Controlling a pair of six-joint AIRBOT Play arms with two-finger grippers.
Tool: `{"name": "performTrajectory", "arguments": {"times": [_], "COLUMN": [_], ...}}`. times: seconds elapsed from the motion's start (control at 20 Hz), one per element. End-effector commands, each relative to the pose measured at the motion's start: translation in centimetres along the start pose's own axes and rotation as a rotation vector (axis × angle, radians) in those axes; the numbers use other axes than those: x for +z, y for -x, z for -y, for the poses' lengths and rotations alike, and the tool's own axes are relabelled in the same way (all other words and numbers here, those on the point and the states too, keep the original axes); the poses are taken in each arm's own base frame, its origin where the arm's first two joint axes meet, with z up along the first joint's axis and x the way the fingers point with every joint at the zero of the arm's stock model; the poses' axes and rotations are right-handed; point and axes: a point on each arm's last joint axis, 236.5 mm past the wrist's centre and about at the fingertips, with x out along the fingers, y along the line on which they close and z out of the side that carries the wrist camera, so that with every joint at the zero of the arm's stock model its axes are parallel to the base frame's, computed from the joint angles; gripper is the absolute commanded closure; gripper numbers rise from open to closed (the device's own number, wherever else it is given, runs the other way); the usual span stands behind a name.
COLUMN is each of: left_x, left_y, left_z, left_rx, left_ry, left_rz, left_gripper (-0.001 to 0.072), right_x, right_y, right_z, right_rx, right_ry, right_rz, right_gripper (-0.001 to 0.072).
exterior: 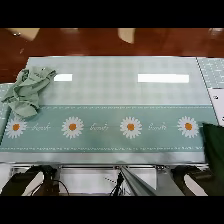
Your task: Fold the shirts.
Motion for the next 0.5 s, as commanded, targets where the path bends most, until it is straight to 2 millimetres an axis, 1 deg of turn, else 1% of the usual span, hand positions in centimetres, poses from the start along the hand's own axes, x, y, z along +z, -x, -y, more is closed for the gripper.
{"name": "performTrajectory", "arguments": {"times": [0.0, 0.05, 0.1, 0.15, 0.2, 0.3, 0.4, 0.45], "left_x": [1.2, 0.5, -0.9, -2.9, -5.8, -13.1, -20.3, -23.7], "left_y": [6.2, 7.1, 7.7, 8.2, 8.5, 9.4, 9.9, 10.0], "left_z": [1.6, 2.3, 2.9, 3.2, 3.2, 3.5, 4.5, 5.0], "left_rx": [0.149, 0.146, 0.137, 0.128, 0.119, 0.068, -0.036, -0.091], "left_ry": [-0.109, -0.109, -0.096, -0.067, -0.018, 0.091, 0.255, 0.348], "left_rz": [-0.011, -0.042, -0.093, -0.164, -0.269, -0.519, -0.726, -0.800], "left_gripper": [0.0671, 0.0671, 0.0671, 0.0671, 0.0670, 0.0671, 0.0670, 0.0670], "right_x": [-4.3, -6.3, -8.2, -9.8, -11.6, -15.0, -18.0, -20.0], "right_y": [5.6, 6.0, 6.1, 5.9, 5.5, 4.1, 1.8, 0.5], "right_z": [2.0, 2.2, 2.4, 2.5, 2.7, 3.0, 2.2, 2.5], "right_rx": [-0.163, -0.180, -0.189, -0.194, -0.194, -0.194, -0.132, -0.124], "right_ry": [-0.020, -0.038, -0.064, -0.084, -0.101, -0.166, -0.201, -0.210], "right_rz": [-0.075, -0.133, -0.191, -0.241, -0.295, -0.401, -0.486, -0.536], "right_gripper": [0.0696, 0.0696, 0.0696, 0.0696, 0.0696, 0.0696, 0.0696, 0.0696]}}
